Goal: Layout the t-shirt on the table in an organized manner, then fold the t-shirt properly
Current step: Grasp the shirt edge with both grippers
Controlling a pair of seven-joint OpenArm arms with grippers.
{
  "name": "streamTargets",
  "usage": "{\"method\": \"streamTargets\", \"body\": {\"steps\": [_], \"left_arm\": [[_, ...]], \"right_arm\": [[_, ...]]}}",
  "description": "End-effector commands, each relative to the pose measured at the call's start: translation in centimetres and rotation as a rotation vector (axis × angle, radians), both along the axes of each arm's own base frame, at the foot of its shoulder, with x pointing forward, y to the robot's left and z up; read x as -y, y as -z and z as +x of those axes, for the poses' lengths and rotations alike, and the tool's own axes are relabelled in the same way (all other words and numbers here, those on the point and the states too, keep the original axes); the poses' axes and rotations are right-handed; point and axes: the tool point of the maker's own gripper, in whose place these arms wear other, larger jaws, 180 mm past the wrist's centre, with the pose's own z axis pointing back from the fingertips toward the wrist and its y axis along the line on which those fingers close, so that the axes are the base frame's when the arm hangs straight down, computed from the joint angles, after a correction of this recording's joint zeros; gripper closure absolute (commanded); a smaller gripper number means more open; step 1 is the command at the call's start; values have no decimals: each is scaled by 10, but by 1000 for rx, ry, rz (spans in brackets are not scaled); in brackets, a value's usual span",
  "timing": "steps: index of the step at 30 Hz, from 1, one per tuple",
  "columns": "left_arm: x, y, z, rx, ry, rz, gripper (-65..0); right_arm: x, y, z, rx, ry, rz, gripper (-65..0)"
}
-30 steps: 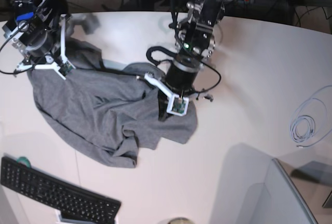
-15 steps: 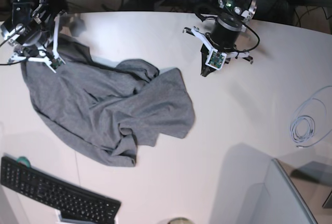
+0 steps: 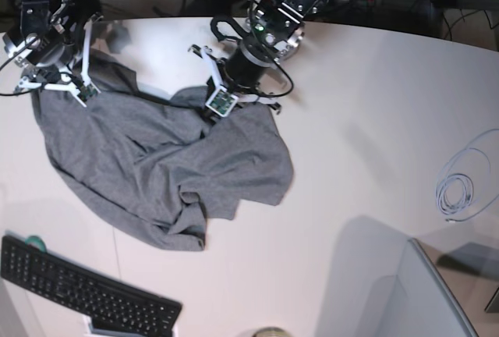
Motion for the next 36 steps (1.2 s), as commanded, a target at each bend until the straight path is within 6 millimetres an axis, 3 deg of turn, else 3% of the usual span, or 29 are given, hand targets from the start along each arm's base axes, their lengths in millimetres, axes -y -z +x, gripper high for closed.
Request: {"method": "streamTargets", "body": {"steps": [1,5,8,12,15,20,21,25,28,31,36], "left_arm": [[17,-18,8,53,15,-51,0],[43,-30,6,53,25,-103,0],[51,-40,5,69,27,-129,0],[49,-57,-7,87,11,-167,0],[35,-62,-15,163,79,-73,0],[26,-49,-22,235,188,148,0],[25,-49,-22,252,201,173,-20],[24,-51,-16,307,235,235,-265],[37,-59,-11,330,297,231,-372],[48,-61,-8,331,365,223,-416],[64,-72,19,366,358,215,-413]], "right_arm": [[6,-7,5,24,-1,-17,-35],[6,-7,4,23,-1,-17,-35],[6,-7,5,24,-1,-17,-35],[6,-7,6,26,-1,-17,-35],[4,-7,6,27,-5,-14,-35],[3,-7,6,27,-6,-11,-35],[3,-7,6,27,-6,-11,-35],[3,-7,6,25,-6,-11,-35],[3,-7,6,25,-7,-11,-35],[2,-6,6,25,-6,-8,-35],[-6,-4,5,25,4,13,-35]]}}
